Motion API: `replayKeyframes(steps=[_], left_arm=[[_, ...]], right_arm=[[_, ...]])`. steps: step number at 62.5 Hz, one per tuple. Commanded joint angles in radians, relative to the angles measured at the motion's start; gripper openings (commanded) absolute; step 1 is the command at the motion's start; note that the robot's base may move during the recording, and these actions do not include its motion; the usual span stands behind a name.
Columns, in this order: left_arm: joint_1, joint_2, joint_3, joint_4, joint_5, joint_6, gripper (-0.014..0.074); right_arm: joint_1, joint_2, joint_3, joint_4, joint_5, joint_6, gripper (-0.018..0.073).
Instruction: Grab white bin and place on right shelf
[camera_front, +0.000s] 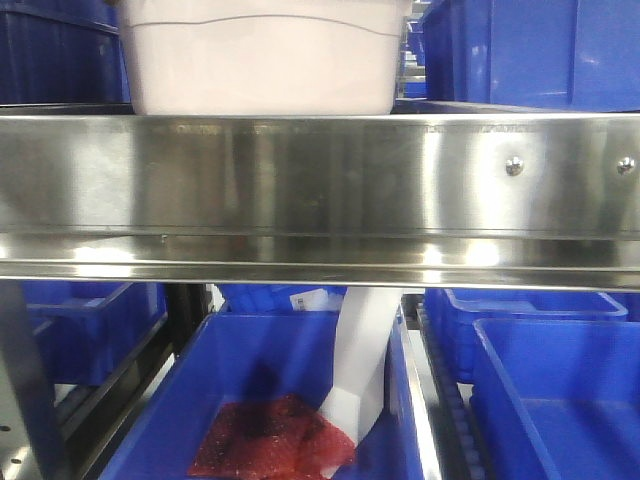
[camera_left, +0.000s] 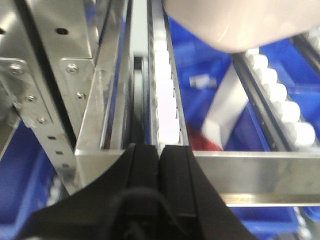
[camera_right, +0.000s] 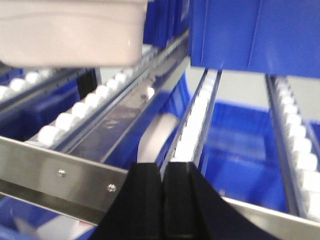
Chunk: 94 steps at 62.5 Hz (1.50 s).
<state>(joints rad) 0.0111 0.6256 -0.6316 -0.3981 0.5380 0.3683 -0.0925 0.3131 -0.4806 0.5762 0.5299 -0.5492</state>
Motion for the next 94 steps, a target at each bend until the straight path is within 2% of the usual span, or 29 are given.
replayKeyframes(steps=[1,11,18,59,63,65,70,75,81,92,94], left_arm=[[-0.036,-0.104,0.055,-0.026,-0.157,0.041,-0.0118],[-0.064,-0.288,0.154,-0.023,-0.274,0.041,-0.0119],[-0.064,-0.351,0.175,-0.022,-0.295,0.041,-0.0119],[-0.064,-0.368,0.180,-0.026,-0.285,0.041,-0.0119],[-0.064,-0.370,0.197,-0.005,-0.287,0.039,-0.0119],[-0.064,-0.378,0.210,0.030,-0.292,0.025,-0.0118],[-0.064,-0.413,0.260,0.141,-0.301,-0.098,-0.0118],[-0.064,-0.454,0.329,0.189,-0.329,-0.190,-0.0118],[-0.064,-0.504,0.439,0.214,-0.417,-0.206,-0.0118],[-0.064,-0.600,0.677,0.214,-0.669,-0.206,-0.0118],[-0.064,-0.616,0.679,0.214,-0.647,-0.206,-0.0118]], right_arm=[[-0.008,-0.095,0.006,0.015,-0.087,0.001,0.0069],[-0.008,-0.179,0.015,0.019,-0.091,0.001,0.0069],[-0.008,-0.181,0.015,0.019,-0.087,0.001,0.0069],[-0.008,-0.181,0.015,0.019,-0.089,0.001,0.0069],[-0.008,-0.181,0.015,0.019,-0.089,0.001,0.0069],[-0.008,-0.181,0.015,0.019,-0.089,0.001,0.0069],[-0.008,-0.181,0.015,0.019,-0.089,0.001,0.0069],[-0.008,-0.181,0.015,0.019,-0.089,0.001,0.0069],[-0.008,-0.181,0.015,0.019,-0.089,0.001,0.0069],[-0.008,-0.181,0.015,0.019,-0.089,0.001,0.0069],[-0.008,-0.181,0.015,0.019,-0.089,0.001,0.0069]])
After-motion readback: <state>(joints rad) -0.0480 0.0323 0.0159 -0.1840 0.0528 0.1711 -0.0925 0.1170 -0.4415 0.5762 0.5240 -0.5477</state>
